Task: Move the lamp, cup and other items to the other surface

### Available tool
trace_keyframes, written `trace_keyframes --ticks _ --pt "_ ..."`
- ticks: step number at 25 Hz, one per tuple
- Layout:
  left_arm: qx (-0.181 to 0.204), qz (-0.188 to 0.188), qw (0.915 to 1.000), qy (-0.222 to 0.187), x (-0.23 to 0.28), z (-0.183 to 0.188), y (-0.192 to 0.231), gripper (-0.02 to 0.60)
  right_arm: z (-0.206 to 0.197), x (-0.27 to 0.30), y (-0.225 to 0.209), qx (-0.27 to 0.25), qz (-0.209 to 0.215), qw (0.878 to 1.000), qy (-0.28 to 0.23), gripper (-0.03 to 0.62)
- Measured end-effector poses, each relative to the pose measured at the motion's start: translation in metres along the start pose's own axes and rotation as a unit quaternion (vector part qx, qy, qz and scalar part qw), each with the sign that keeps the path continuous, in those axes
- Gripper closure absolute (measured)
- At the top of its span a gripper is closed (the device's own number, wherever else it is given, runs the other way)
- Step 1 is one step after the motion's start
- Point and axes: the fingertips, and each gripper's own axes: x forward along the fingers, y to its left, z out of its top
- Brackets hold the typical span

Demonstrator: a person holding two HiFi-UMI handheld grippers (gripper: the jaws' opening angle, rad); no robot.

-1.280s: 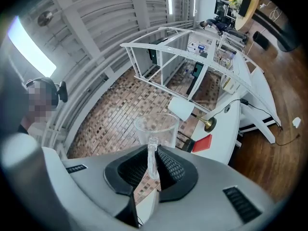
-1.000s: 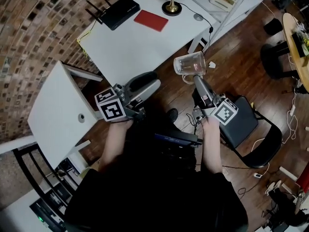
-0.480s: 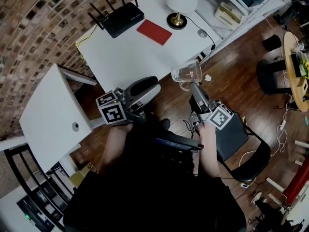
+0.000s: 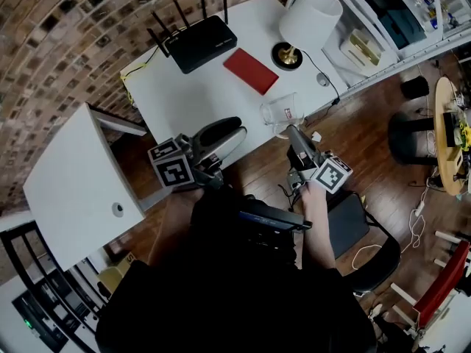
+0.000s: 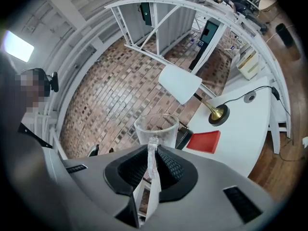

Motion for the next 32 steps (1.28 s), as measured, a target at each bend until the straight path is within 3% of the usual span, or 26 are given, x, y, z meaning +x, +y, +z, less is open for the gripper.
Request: trace_keyframes --ticks 4,9,18,23,32 --pt "-0.009 0.004 0.9999 -0.010 -0.014 0.026 0.026 0.428 -0.006 0.041 -0.010 -0.022 -0.025 0.999 0.024 0.530" --pt "-0.022 0.013 0.9995 -0.020 -0.027 0.046 0.048 0.428 -0.023 0.076 -0.026 -0.010 -0.033 0.998 0.046 0.531" --pt "-0.027 0.059 0.9967 -0.048 -0.035 0.065 0.084 0.428 -0.035 0.126 -0.082 -0.042 -0.056 0.990 0.121 0.530" --pt "-0.023 0.100 0.9920 -0.074 -0.034 0.073 0.105 0.428 -0.044 0.160 -0.104 -0.043 -0.037 0.984 0.166 0.530" --pt "-0.016 0.167 0.9800 -0.108 -0.027 0.079 0.126 0.428 -0.051 0.211 -0.136 -0.097 -0.008 0.964 0.246 0.530"
